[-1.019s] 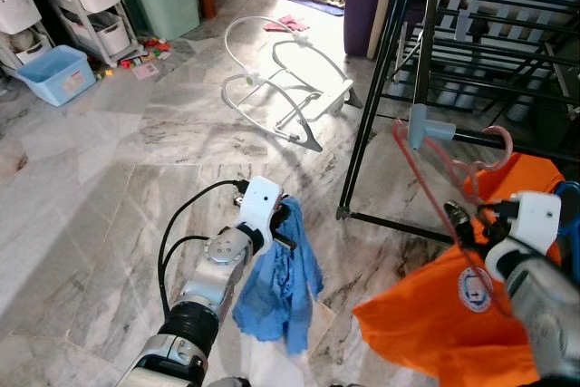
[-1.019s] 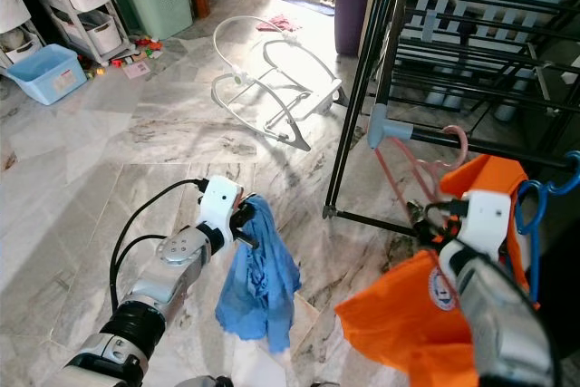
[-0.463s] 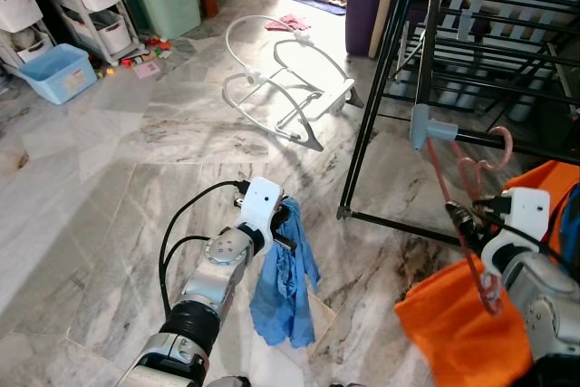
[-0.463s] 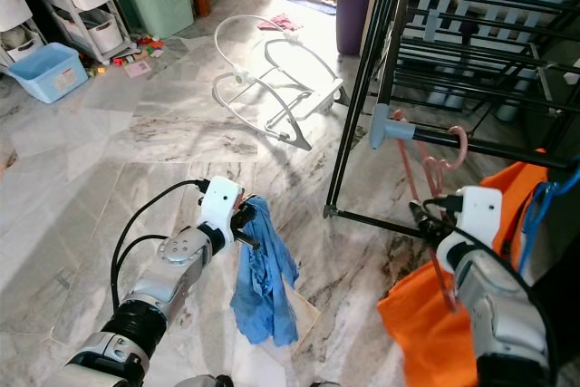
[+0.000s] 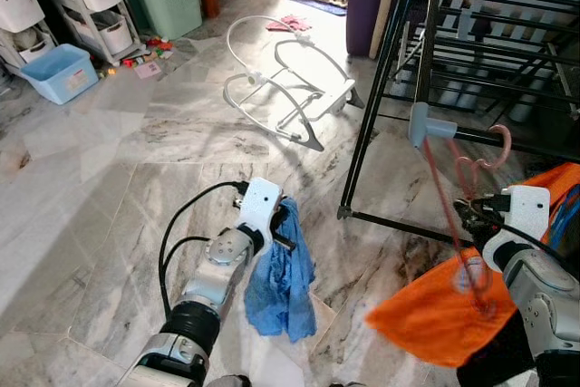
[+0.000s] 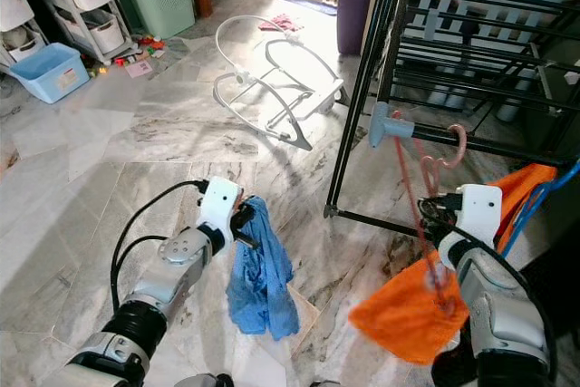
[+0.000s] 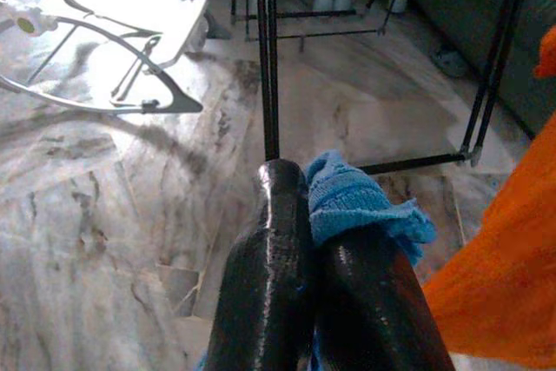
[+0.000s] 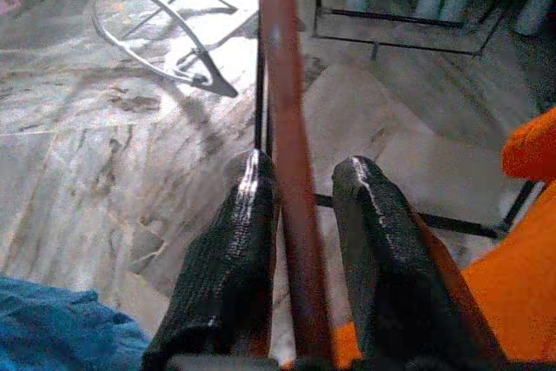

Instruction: Hang hanger

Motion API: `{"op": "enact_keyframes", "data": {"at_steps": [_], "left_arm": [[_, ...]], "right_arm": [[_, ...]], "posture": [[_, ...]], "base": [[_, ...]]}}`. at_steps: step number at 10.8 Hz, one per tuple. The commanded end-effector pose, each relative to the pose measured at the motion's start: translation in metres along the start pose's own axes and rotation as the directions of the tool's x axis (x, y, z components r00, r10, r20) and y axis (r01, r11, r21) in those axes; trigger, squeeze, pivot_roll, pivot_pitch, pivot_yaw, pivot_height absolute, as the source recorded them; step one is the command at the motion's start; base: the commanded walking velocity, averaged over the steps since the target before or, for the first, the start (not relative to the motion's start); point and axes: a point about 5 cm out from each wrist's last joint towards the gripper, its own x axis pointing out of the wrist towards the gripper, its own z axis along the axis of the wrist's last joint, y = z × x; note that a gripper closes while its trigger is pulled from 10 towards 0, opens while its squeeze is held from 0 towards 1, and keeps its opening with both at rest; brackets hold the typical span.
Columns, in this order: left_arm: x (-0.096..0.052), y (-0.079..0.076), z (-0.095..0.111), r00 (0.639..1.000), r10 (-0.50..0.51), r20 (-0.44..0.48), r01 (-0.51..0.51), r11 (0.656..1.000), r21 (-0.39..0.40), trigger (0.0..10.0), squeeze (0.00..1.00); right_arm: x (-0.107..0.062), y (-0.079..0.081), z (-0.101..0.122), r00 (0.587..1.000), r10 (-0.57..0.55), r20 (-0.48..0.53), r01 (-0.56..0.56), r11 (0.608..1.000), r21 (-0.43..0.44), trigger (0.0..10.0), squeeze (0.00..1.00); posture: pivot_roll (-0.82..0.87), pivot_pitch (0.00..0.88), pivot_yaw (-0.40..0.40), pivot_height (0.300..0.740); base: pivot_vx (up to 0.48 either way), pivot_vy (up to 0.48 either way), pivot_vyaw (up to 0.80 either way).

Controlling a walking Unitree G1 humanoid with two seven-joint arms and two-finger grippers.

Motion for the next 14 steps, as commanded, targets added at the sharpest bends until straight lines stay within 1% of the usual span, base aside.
{"op": "enact_keyframes", "data": {"at_steps": [1, 5, 7, 8, 9, 10, 11, 12, 13, 14], "left_arm": [[0.002, -0.001, 0.003, 1.0, -0.005, 0.001, 0.005, 1.0, 0.014, 10.0, 0.0], [0.003, -0.003, 0.003, 1.0, -0.005, 0.001, 0.005, 1.0, 0.011, 10.0, 0.0], [0.004, -0.003, 0.003, 1.0, -0.001, 0.002, 0.001, 1.0, 0.009, 10.0, 0.0], [0.004, -0.003, 0.002, 1.0, 0.003, 0.002, -0.003, 1.0, 0.006, 10.0, 0.0], [0.004, -0.003, 0.002, 1.0, 0.012, -0.002, -0.012, 1.0, 0.006, 10.0, 0.0], [0.004, -0.002, 0.0, 0.999, 0.037, -0.012, -0.037, 0.999, 0.009, 10.0, 0.0], [0.003, 0.0, -0.001, 0.998, 0.062, -0.016, -0.061, 0.998, 0.028, 10.0, 0.0], [0.003, 0.001, 0.001, 0.997, 0.08, 0.005, -0.081, 0.996, 0.048, 10.0, 0.0], [0.004, -0.001, 0.004, 0.998, 0.068, 0.018, -0.069, 0.995, 0.07, 10.0, 0.0], [0.004, -0.003, 0.007, 0.997, 0.071, 0.041, -0.074, 0.993, 0.091, 10.0, 0.0]], "right_arm": [[-0.003, -0.004, -0.001, 1.0, -0.017, 0.0, 0.017, 1.0, -0.021, 0.0, 0.0], [-0.004, -0.004, 0.001, 0.999, -0.031, 0.023, 0.032, 0.998, -0.051, 0.0, 0.0], [-0.002, 0.001, 0.012, 0.996, -0.033, 0.083, 0.038, 0.998, -0.056, 0.0, 0.0], [-0.003, 0.007, 0.026, 0.988, -0.037, 0.152, 0.044, 0.998, -0.047, 0.0, 0.0], [-0.006, 0.011, 0.031, 0.981, -0.044, 0.187, 0.051, 0.998, -0.031, 0.0, 0.0], [-0.015, 0.019, 0.035, 0.97, -0.052, 0.236, 0.057, 0.998, -0.013, 0.0, 0.0], [-0.027, 0.028, 0.032, 0.965, -0.056, 0.257, 0.053, 0.998, 0.018, 0.0, 0.0], [-0.04, 0.038, 0.024, 0.957, -0.066, 0.281, 0.064, 0.998, 0.014, 0.0, 0.0], [-0.05, 0.044, 0.018, 0.951, -0.071, 0.3, 0.07, 0.997, 0.015, 2.1, 0.0], [-0.06, 0.05, 0.01, 0.953, -0.07, 0.294, 0.06, 0.997, 0.041, 8.8, 0.0]], "posture": [[0.03, 0.112, -0.007, 0.74], [0.03, 0.108, -0.009, 0.74], [0.03, 0.106, -0.015, 0.74], [0.03, 0.103, -0.018, 0.74], [0.04, 0.102, -0.023, 0.74], [0.04, 0.101, -0.028, 0.74], [0.04, 0.1, -0.029, 0.74], [0.03, 0.099, -0.027, 0.74], [0.03, 0.098, -0.03, 0.74], [0.03, 0.099, -0.031, 0.74]], "base": [[0.0, 0.0, 0.0], [0.0, 0.0, 0.0], [0.0, 0.0, 0.0], [0.0, 0.0, 0.0], [0.0, 0.0, 0.0], [0.0, 0.0, 0.0], [0.0, 0.0, 0.0], [0.0, 0.0, 0.0], [0.0, 0.0, 0.0], [0.0, 0.0, 0.0]]}}
